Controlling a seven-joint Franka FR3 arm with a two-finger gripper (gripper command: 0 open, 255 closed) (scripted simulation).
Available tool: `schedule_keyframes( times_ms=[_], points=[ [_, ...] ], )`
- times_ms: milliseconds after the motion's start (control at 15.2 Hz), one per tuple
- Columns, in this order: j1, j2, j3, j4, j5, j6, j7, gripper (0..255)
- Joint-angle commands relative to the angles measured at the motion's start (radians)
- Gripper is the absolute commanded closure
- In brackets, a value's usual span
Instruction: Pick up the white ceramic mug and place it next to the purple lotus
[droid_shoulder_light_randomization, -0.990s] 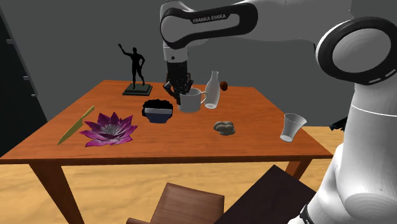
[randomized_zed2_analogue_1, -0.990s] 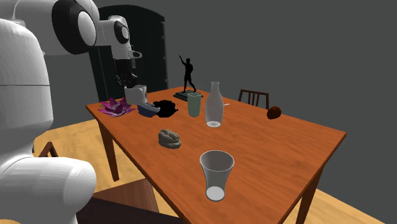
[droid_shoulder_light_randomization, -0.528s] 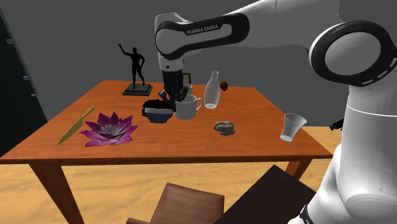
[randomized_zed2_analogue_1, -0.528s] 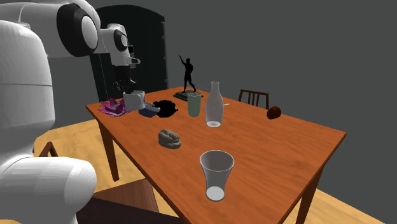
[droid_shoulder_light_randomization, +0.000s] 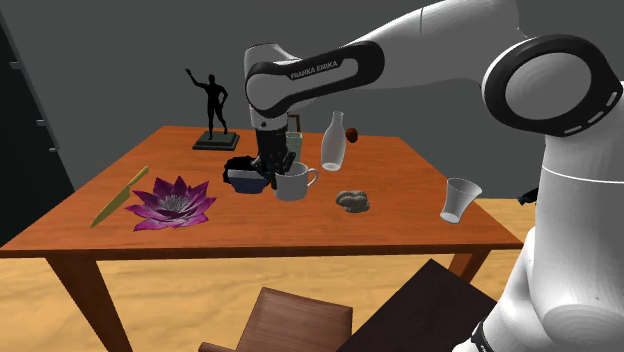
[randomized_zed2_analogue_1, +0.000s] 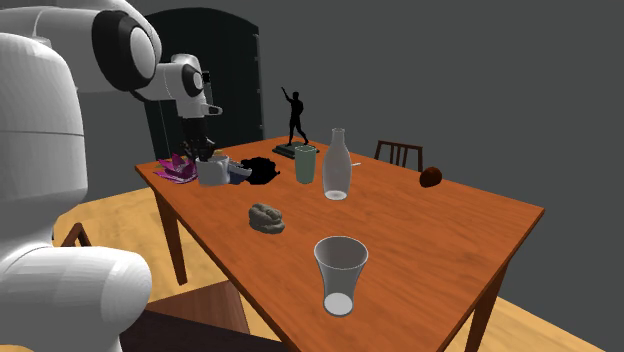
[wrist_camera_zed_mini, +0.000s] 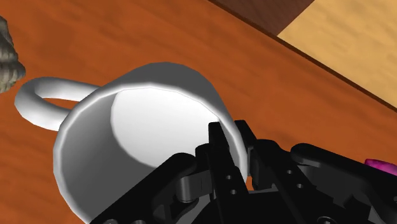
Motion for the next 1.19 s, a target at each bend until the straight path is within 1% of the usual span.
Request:
schedule_keyframes(
  times_ms=[0,924,1122],
  points=[
    [0.0,0.005,0.0,-0.019,-0.001,0.025,0.001,255],
    [0.0,0.067,-0.002,-0.122,-0.006,0.19,0.009,255],
    [0.0,0.07,-0.002,-0.124,-0.006,0.194,0.009,255]
  ],
)
